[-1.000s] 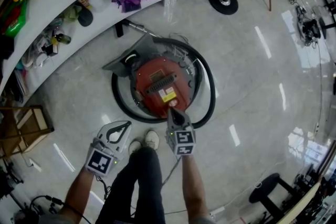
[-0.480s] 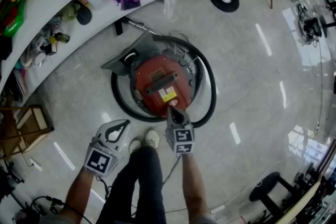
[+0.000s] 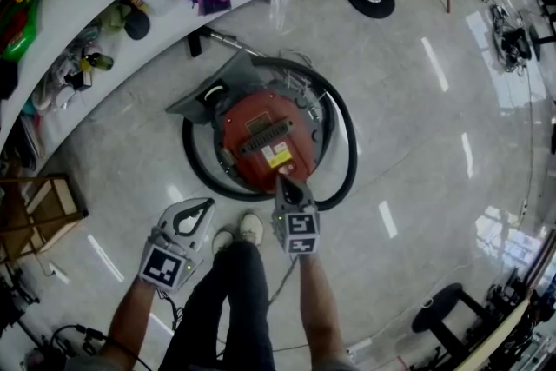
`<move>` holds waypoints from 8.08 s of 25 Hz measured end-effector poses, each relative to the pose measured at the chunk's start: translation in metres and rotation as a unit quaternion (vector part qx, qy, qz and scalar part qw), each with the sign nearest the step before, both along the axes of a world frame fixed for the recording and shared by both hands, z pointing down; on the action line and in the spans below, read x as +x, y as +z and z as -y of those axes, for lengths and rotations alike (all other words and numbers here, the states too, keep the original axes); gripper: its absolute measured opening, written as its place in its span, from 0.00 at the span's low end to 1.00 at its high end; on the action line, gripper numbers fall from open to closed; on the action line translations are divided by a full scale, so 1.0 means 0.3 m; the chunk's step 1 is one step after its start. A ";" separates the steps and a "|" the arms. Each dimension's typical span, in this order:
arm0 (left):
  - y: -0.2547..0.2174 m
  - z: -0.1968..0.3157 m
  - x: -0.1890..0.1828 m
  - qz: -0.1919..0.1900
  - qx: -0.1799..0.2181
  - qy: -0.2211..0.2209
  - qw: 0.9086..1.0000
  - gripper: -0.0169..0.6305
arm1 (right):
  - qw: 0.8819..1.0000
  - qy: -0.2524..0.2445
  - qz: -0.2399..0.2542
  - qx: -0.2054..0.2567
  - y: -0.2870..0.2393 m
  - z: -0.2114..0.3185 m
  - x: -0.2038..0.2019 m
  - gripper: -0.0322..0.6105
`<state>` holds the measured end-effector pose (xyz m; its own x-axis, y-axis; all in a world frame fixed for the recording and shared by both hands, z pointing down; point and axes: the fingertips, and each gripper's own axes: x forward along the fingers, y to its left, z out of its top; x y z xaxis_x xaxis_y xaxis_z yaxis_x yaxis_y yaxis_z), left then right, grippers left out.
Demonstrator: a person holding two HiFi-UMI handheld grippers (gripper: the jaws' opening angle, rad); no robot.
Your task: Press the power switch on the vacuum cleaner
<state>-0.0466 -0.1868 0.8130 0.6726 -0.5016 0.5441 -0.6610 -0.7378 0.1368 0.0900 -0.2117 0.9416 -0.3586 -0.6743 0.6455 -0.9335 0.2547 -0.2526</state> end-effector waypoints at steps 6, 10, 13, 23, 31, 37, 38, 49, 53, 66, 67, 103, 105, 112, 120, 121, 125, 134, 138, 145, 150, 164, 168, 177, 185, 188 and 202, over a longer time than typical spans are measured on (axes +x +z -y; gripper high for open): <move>0.005 -0.005 0.000 -0.003 -0.003 -0.002 1.000 0.04 | 1.000 0.003 0.001 0.001 0.004 0.001 0.000 0.07; 0.017 -0.008 -0.002 -0.001 -0.004 -0.004 1.000 0.04 | 1.000 0.004 0.003 0.000 0.007 0.002 -0.001 0.07; 0.020 -0.010 -0.004 -0.001 -0.007 -0.006 1.000 0.04 | 1.000 0.014 0.012 -0.006 0.005 0.007 0.004 0.07; 0.029 -0.007 -0.017 0.003 -0.005 -0.007 1.000 0.04 | 1.000 0.009 0.002 0.000 0.019 0.004 -0.008 0.07; 0.027 -0.009 -0.005 0.000 -0.007 -0.007 1.000 0.04 | 1.000 0.001 -0.011 -0.003 0.025 0.001 -0.010 0.07; 0.004 0.002 -0.017 0.001 0.000 -0.008 1.000 0.04 | 1.000 -0.008 -0.026 -0.007 0.043 -0.004 -0.008 0.07; -0.001 0.002 -0.021 0.000 0.000 -0.010 1.000 0.04 | 1.000 -0.007 -0.023 -0.007 0.032 -0.007 -0.010 0.07; -0.041 -0.005 -0.023 0.000 0.005 -0.012 1.000 0.04 | 1.000 -0.005 -0.018 -0.001 -0.067 -0.026 -0.018 0.07; -0.070 -0.016 -0.025 -0.005 0.008 -0.017 1.000 0.04 | 1.000 -0.003 -0.014 0.004 -0.123 -0.047 -0.014 0.07; -0.195 -0.050 -0.006 -0.010 0.026 -0.008 1.000 0.04 | 1.000 0.019 -0.008 0.024 -0.329 -0.122 0.010 0.07; -0.206 -0.052 -0.004 -0.009 0.027 -0.007 1.000 0.04 | 0.999 0.020 -0.007 0.027 -0.348 -0.126 0.013 0.07; -0.830 -0.147 -0.027 -0.018 0.091 0.009 0.996 0.04 | 0.993 0.039 0.005 0.108 -1.113 -0.328 -0.066 0.07; -0.860 -0.161 -0.027 -0.020 0.092 0.009 0.996 0.04 | 0.993 0.039 0.005 0.110 -1.149 -0.341 -0.070 0.07; -0.950 -0.195 -0.033 -0.025 0.095 0.011 0.995 0.04 | 0.992 0.040 0.001 0.121 -1.266 -0.362 -0.078 0.07; -1.010 -0.190 -0.049 -0.024 0.102 0.014 0.994 0.04 | 0.990 0.046 -0.002 0.134 -1.354 -0.352 -0.080 0.07; -1.015 -0.189 -0.050 -0.023 0.104 0.014 0.994 0.04 | 0.990 0.047 -0.002 0.136 -1.361 -0.353 -0.079 0.07; -1.044 -0.191 -0.039 -0.024 0.113 0.020 0.993 0.04 | 0.989 0.051 -0.005 0.141 -1.385 -0.366 -0.070 0.07; -1.125 -0.226 -0.008 -0.035 0.125 0.031 0.991 0.04 | 0.987 0.061 -0.009 0.149 -1.450 -0.422 -0.050 0.07; -1.179 -0.238 0.004 -0.038 0.141 0.037 0.989 0.04 | 0.985 0.066 -0.004 0.158 -1.489 -0.443 -0.037 0.07; -1.264 -0.262 0.026 -0.040 0.161 0.046 0.985 0.04 | 0.982 0.071 0.004 0.175 -1.566 -0.460 -0.017 0.07; -1.308 -0.273 0.040 -0.045 0.172 0.050 0.983 0.04 | 0.980 0.068 0.006 0.186 -1.616 -0.470 -0.024 0.07; -1.448 -0.300 0.053 -0.056 0.206 0.058 0.975 0.04 | 0.972 0.072 0.003 0.225 -1.775 -0.513 -0.007 0.07; -1.493 -0.302 0.040 -0.065 0.217 0.052 0.973 0.04 | 0.968 0.074 0.010 0.239 -1.817 -0.521 -0.010 0.07; -1.571 -0.287 -0.010 -0.072 0.241 0.034 0.967 0.04 | 0.962 0.080 0.018 0.259 -1.913 -0.536 -0.021 0.07; -1.629 -0.271 -0.047 -0.087 0.248 0.006 0.965 0.04 | 0.957 0.079 0.014 0.278 -1.977 -0.533 -0.007 0.07; -1.650 -0.265 -0.068 -0.094 0.249 -0.006 0.964 0.04 | 0.957 0.080 0.014 0.280 -1.991 -0.532 -0.013 0.07; -1.643 -0.279 -0.106 -0.078 0.263 -0.008 0.962 0.04 | 0.954 0.079 0.026 0.287 -2.005 -0.564 -0.004 0.07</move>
